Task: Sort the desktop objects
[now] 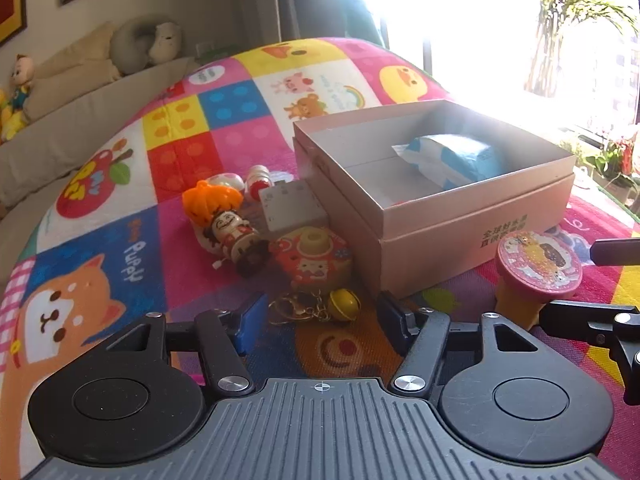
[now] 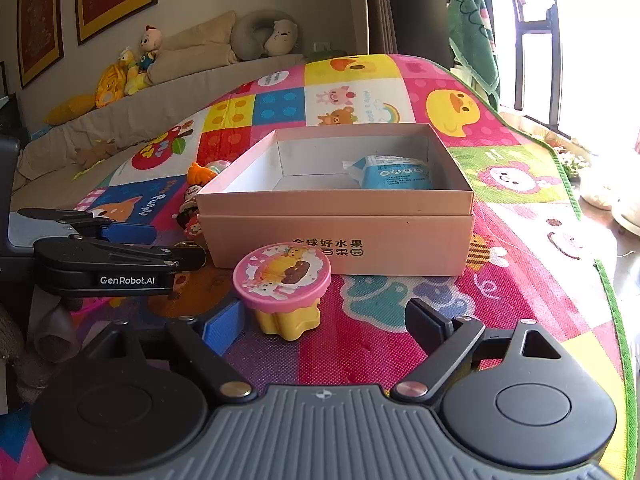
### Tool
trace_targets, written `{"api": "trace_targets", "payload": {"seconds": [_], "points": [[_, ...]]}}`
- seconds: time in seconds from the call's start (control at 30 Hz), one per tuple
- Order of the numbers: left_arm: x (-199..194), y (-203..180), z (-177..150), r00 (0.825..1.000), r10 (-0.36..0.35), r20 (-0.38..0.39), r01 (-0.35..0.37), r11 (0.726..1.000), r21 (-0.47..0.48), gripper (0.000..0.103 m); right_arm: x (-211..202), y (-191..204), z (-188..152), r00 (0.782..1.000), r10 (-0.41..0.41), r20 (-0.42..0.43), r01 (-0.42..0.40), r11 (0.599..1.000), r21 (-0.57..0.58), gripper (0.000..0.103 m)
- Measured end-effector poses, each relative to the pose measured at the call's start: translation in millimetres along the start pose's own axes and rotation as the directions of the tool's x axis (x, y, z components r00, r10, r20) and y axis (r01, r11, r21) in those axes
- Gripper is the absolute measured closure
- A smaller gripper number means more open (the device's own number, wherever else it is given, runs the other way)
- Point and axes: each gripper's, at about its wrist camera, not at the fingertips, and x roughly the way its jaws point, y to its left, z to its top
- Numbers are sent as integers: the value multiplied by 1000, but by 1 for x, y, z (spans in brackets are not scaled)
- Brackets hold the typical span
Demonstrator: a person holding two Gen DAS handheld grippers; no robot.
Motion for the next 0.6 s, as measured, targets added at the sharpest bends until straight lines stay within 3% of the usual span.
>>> {"api": "trace_targets", "payload": {"seconds": [0.17,0.23,0.4,0.6], "points": [[5,-10,-2,1000,-27,7,27,999,46,60,1,0,1,1000,1,-2,-1,1000,6,12],[4,-12,-2,1000,-22,15,21,997,73,81,1,0,0,1000,-3,-2,3,1000,8,11],[-3,1,-9,1000,12,18,-13,997,72,82,2,0,0,1000,-10,-2,10,1000,9,10],[-19,40,-25,994,108,0,-108,993,41,81,2,1,0,1000,-16,-4,16,1000,3,8]]}}
